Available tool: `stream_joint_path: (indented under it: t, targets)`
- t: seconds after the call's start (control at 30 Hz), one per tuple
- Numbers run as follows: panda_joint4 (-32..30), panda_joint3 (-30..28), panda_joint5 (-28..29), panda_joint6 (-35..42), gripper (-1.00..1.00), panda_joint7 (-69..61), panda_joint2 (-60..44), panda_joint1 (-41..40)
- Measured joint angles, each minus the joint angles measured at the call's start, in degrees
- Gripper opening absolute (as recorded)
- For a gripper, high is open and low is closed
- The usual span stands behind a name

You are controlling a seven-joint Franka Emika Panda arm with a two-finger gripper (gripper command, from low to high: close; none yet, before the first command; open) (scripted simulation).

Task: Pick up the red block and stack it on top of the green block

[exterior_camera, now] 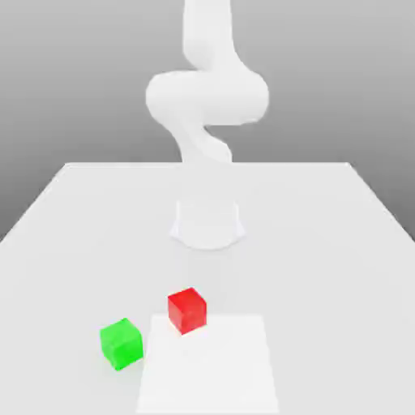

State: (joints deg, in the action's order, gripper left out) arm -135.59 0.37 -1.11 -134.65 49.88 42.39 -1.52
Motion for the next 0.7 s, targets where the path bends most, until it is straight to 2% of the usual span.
stream_joint_path:
  t: [0.37, 0.6, 0.7]
  targets:
    - [-19.65, 4.72, -4.29, -15.31, 0.00, 22.86, -19.00, -7.46]
    - [-32.87, 8.80, -3.94, -25.95, 0.00, 41.00, -32.14, -12.42]
    - [-33.94, 8.95, -5.14, -30.07, 0.00, 42.31, -37.32, -12.42]
